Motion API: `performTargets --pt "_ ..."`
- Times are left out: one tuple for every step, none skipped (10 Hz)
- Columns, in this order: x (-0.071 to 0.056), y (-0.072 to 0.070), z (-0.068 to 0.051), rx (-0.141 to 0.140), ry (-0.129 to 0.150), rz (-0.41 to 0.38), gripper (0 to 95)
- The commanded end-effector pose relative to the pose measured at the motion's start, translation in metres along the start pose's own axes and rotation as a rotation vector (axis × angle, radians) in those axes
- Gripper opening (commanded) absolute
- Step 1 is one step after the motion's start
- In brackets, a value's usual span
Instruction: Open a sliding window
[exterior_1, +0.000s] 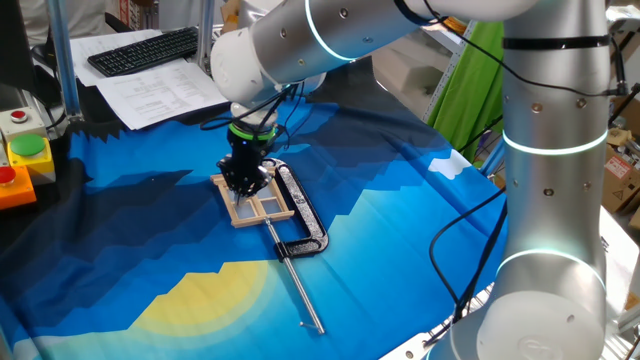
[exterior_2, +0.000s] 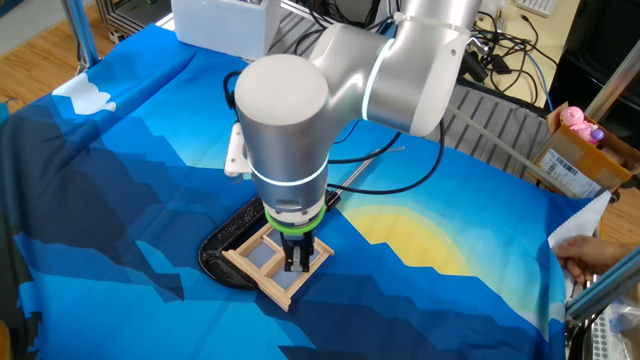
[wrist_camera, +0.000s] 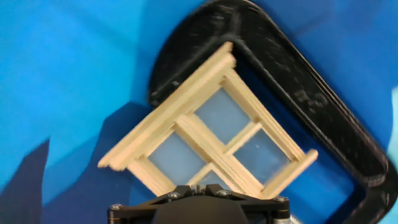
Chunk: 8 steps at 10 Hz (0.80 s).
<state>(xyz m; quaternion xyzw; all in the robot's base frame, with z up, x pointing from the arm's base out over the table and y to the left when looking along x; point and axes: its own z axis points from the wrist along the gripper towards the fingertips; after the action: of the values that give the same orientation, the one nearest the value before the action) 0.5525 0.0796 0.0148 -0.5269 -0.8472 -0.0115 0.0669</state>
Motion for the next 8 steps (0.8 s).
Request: performTargets --pt "-0.001 0.001 -0.0007 -0.01 0.004 0.051 0.0" --pt "-0.001 0.001 -0.0006 -0.013 0.006 0.066 0.0" --pt "-0.001 0.0011 -0.0006 -0.013 0.006 0.071 0.0" --pt "-0.0011 0.0012 -0.0007 -0.014 0.007 0.084 0.0" --pt "-0.0012 0.0012 -0.0006 -0.014 0.008 0.101 0.0" --pt "-0.0012 0.0012 -0.0006 -0.013 0.01 0.107 0.0" --pt "-0.0012 0.0013 0.0 -0.012 0.011 0.114 0.0" --pt "-0.0012 0.0013 0.0002 -0.011 0.01 0.116 0.0"
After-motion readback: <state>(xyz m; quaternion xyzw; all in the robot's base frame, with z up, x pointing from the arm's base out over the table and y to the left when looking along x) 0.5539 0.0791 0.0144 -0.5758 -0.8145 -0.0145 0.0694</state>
